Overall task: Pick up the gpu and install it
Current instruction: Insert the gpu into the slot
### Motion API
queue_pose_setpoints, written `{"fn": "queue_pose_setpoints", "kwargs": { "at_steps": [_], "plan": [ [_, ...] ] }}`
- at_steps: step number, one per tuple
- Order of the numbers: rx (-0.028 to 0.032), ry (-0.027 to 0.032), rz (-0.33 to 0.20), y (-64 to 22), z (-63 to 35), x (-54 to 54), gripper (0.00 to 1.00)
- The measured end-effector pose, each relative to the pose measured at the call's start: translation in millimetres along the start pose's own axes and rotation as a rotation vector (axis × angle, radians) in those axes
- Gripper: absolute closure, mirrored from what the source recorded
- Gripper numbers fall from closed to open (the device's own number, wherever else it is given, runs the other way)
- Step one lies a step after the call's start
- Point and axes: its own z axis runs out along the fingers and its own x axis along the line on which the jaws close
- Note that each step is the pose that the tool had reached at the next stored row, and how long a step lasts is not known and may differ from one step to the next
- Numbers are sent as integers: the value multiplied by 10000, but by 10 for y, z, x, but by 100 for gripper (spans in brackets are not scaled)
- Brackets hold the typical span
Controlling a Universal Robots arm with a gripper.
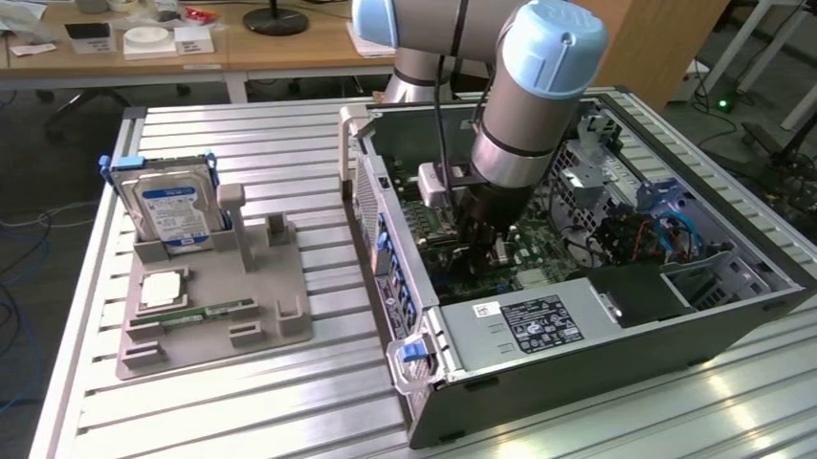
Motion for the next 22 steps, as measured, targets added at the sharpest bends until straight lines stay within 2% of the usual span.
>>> {"fn": "queue_pose_setpoints", "kwargs": {
  "at_steps": [8, 12, 17, 18, 19, 21, 22],
  "plan": [
    [18, 0, -1, 4, -305, -18, 58],
    [21, -1, 0, 5, -420, -25, 58],
    [21, -2, -1, 6, -448, -26, 60],
    [22, -3, 0, 6, -448, -27, 66],
    [21, -2, 0, 6, -448, -26, 66],
    [21, -1, 0, 6, -449, -26, 78],
    [21, -1, 0, 6, -449, -26, 78]
  ]
}}
